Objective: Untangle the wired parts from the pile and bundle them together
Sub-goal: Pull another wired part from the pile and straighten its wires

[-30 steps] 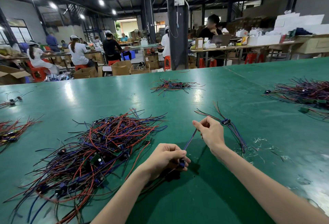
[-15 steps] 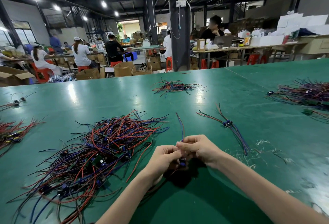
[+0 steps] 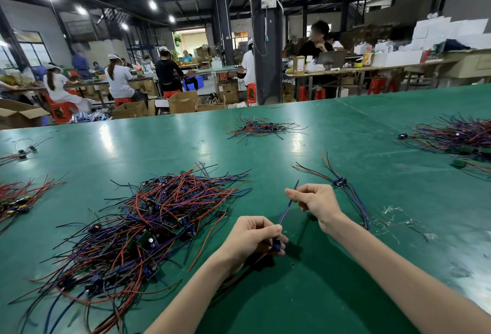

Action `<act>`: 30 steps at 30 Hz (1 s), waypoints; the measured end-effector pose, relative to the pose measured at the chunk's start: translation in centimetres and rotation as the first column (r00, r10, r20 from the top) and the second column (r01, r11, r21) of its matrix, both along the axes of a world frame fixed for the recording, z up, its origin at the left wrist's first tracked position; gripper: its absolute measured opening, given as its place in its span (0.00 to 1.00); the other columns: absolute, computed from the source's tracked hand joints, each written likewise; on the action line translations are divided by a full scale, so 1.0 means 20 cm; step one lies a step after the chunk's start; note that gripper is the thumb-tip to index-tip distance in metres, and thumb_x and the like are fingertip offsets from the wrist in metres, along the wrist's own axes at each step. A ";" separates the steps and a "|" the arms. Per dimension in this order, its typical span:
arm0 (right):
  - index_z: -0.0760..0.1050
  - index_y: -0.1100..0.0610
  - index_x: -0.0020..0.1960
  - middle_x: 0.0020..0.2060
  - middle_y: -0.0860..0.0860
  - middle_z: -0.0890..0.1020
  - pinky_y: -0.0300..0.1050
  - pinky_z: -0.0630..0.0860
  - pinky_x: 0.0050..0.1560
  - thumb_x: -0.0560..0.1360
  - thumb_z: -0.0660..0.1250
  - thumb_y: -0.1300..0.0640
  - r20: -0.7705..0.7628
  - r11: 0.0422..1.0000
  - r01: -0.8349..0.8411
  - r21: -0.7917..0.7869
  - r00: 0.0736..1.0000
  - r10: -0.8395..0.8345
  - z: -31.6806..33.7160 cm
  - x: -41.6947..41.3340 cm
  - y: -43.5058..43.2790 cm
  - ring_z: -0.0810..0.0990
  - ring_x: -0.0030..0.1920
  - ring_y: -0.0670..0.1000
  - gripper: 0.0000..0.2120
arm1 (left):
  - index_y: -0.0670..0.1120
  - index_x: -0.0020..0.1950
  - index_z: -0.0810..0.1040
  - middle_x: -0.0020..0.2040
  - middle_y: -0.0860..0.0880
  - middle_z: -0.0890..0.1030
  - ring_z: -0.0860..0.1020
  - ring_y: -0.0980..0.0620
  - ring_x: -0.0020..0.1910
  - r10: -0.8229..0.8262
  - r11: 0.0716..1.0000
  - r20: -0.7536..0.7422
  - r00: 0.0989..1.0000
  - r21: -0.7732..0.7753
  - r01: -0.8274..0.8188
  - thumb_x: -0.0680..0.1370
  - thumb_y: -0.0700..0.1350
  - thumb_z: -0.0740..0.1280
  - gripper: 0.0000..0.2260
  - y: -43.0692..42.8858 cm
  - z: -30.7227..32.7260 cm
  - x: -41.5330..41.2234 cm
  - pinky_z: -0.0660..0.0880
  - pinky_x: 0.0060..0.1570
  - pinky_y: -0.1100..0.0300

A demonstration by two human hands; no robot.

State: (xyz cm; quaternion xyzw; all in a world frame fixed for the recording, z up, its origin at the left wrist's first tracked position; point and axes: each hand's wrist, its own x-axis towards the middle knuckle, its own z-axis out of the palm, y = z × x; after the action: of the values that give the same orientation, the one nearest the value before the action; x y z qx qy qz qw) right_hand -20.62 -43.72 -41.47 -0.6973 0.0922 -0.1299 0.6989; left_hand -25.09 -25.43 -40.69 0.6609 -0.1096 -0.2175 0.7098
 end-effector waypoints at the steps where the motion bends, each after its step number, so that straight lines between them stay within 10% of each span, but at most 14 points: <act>1: 0.77 0.57 0.27 0.23 0.51 0.76 0.37 0.67 0.27 0.65 0.78 0.60 0.004 1.000 0.023 -0.016 1.000 -0.023 0.00 0.01 -0.02 0.66 0.24 0.48 0.12 | 0.36 0.35 0.74 0.34 0.37 0.81 0.79 0.48 0.28 0.000 1.000 0.005 1.000 0.001 0.000 0.76 0.33 0.66 0.10 0.00 0.00 0.00 0.79 0.33 0.58; 10: 0.77 0.61 0.31 0.24 0.48 0.74 0.37 0.67 0.32 0.71 0.74 0.56 0.258 0.887 0.186 -0.423 0.963 -0.078 0.01 0.00 -0.03 0.67 0.27 0.45 0.14 | 0.36 0.36 0.74 0.35 0.38 0.81 0.79 0.48 0.28 -0.024 1.000 -0.003 1.000 -0.004 0.024 0.77 0.34 0.65 0.09 0.00 0.01 -0.01 0.78 0.32 0.59; 14: 0.77 0.62 0.32 0.24 0.51 0.75 0.36 0.67 0.24 0.72 0.72 0.58 0.043 0.999 0.042 0.009 0.998 -0.042 0.07 -0.02 -0.04 0.68 0.24 0.47 0.13 | 0.36 0.36 0.74 0.36 0.37 0.81 0.78 0.47 0.29 -0.037 0.999 0.001 0.999 0.007 0.037 0.76 0.35 0.66 0.09 0.00 0.00 -0.01 0.78 0.34 0.57; 18: 0.76 0.63 0.33 0.21 0.51 0.73 0.35 0.67 0.20 0.73 0.70 0.61 -0.162 0.911 -0.018 0.411 0.982 0.093 0.12 -0.02 -0.05 0.67 0.20 0.45 0.12 | 0.36 0.35 0.74 0.36 0.38 0.82 0.78 0.48 0.28 -0.059 0.998 0.007 0.998 0.008 0.059 0.76 0.35 0.66 0.09 0.00 0.00 -0.01 0.78 0.33 0.58; 30: 0.76 0.65 0.31 0.23 0.53 0.72 0.32 0.65 0.17 0.73 0.68 0.61 -0.324 0.639 -0.001 0.769 0.861 0.392 0.15 -0.03 -0.12 0.66 0.19 0.46 0.13 | 0.38 0.36 0.76 0.39 0.38 0.82 0.79 0.49 0.29 -0.114 0.993 0.033 0.993 0.028 0.113 0.76 0.36 0.67 0.08 0.01 0.01 -0.02 0.79 0.37 0.56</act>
State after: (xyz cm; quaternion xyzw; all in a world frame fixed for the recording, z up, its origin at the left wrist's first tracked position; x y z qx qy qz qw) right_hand -21.23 -46.07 -38.45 -0.3640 0.2219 0.1694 0.8886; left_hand -25.58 -25.23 -40.49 0.6665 -0.1563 -0.2477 0.6856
